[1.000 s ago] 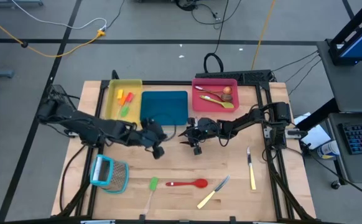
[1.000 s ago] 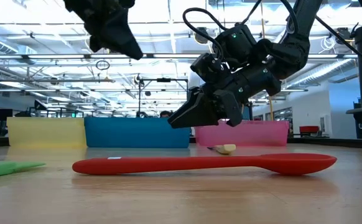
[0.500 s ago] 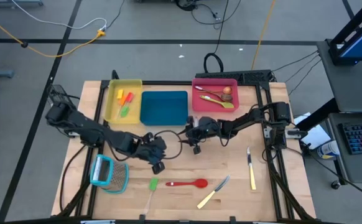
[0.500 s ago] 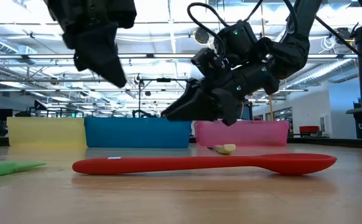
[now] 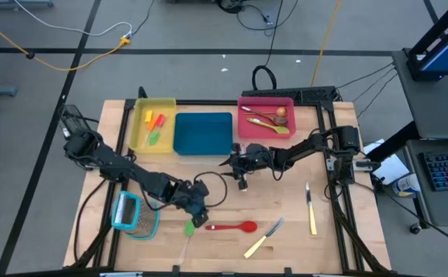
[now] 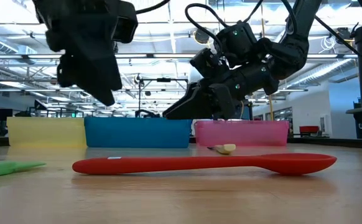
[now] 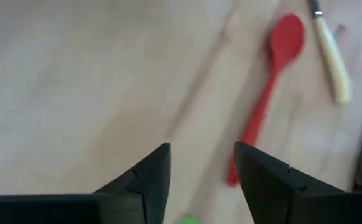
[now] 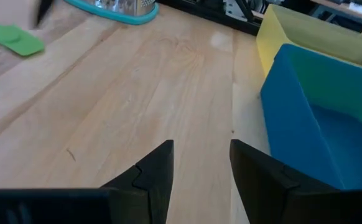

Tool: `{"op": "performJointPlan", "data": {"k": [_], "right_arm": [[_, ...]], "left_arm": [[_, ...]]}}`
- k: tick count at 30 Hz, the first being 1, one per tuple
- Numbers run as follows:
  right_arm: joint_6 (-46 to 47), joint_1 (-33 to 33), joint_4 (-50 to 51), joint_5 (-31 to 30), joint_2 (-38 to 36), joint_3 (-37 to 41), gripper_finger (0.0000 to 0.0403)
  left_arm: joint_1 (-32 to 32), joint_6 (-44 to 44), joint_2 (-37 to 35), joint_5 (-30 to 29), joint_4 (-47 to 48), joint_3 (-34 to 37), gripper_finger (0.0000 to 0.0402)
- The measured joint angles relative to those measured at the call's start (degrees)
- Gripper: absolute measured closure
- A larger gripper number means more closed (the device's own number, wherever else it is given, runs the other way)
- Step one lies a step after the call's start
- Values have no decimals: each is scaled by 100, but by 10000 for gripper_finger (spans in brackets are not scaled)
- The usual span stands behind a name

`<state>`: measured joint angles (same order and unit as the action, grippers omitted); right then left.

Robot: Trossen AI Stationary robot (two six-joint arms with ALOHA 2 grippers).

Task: Pick & Place Kitchen Items
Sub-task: Put the green spatula into the yellow bin

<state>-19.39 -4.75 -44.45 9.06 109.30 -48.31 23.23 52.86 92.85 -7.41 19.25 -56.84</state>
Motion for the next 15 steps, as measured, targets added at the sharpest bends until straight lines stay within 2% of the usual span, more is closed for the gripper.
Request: {"op": "performJointPlan", "data": {"k": [5, 15], "right_arm": [[221, 0, 7, 3, 0, 0, 250], [412, 2, 6, 2, 0, -2, 250]], "left_arm": [[361, 835, 200, 271, 30, -2, 220], [1055, 2030, 541, 111, 276, -2, 220]]}}
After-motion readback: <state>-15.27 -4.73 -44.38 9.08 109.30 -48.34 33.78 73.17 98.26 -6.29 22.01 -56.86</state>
